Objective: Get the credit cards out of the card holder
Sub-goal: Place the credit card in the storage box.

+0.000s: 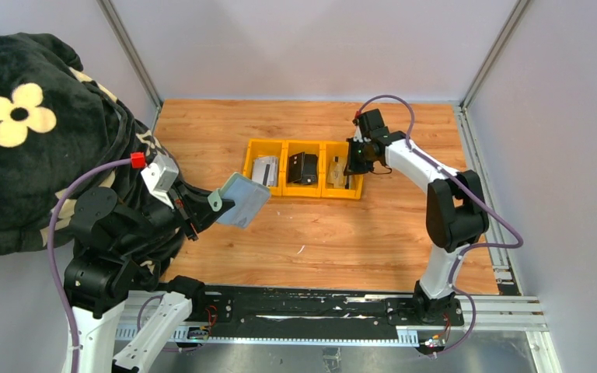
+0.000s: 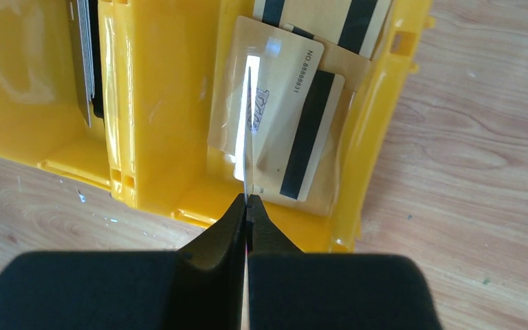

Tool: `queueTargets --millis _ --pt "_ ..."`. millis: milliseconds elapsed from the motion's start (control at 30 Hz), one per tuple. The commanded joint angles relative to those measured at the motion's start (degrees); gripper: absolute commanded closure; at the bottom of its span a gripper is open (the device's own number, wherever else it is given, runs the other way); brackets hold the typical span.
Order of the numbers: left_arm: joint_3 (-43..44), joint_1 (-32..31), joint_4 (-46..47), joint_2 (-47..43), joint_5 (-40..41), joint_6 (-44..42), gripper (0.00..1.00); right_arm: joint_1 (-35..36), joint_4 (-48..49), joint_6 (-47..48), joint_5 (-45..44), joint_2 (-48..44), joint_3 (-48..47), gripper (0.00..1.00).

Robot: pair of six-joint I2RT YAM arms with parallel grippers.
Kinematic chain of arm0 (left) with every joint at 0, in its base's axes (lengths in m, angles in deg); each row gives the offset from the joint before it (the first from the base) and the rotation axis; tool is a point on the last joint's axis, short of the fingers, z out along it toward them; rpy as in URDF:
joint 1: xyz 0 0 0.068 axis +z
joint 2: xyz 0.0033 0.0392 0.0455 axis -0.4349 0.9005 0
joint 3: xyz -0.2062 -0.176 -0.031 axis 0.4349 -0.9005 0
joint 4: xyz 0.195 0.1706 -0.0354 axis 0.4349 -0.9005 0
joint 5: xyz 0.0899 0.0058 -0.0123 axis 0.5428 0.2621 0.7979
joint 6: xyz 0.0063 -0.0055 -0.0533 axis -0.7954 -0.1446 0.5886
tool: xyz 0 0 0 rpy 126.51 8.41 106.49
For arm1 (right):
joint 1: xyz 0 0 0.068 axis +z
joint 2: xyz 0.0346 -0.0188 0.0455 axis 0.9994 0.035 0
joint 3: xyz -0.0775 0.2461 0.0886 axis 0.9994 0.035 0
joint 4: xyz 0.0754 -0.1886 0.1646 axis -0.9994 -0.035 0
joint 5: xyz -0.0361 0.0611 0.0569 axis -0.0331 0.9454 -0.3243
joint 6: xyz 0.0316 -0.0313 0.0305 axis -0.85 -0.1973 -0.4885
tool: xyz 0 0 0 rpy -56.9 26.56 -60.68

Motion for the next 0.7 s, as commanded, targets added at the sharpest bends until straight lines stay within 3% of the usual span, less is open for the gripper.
queueTargets --millis 0,267,367,667 --pt "0.73 0.04 2.19 -0.54 -0.56 -0.91 1.00 1.61 -1.92 0.15 -2.03 2.61 -2.75 1.00" --pt "1.26 0.05 2.48 -0.59 0.57 -0.78 1.00 2.14 -3.02 -0.24 -4.03 4.18 -3.51 0.98" --pt "1.38 0.00 2.90 -0.22 -0.19 -0.49 1.00 2.71 -3.09 -0.22 -5.65 1.75 -3.40 0.79" --pt "1.55 0.04 5.07 0.54 -4.80 -0.77 1.00 5.94 -3.98 1.64 -8.09 -13.78 -5.35 0.43"
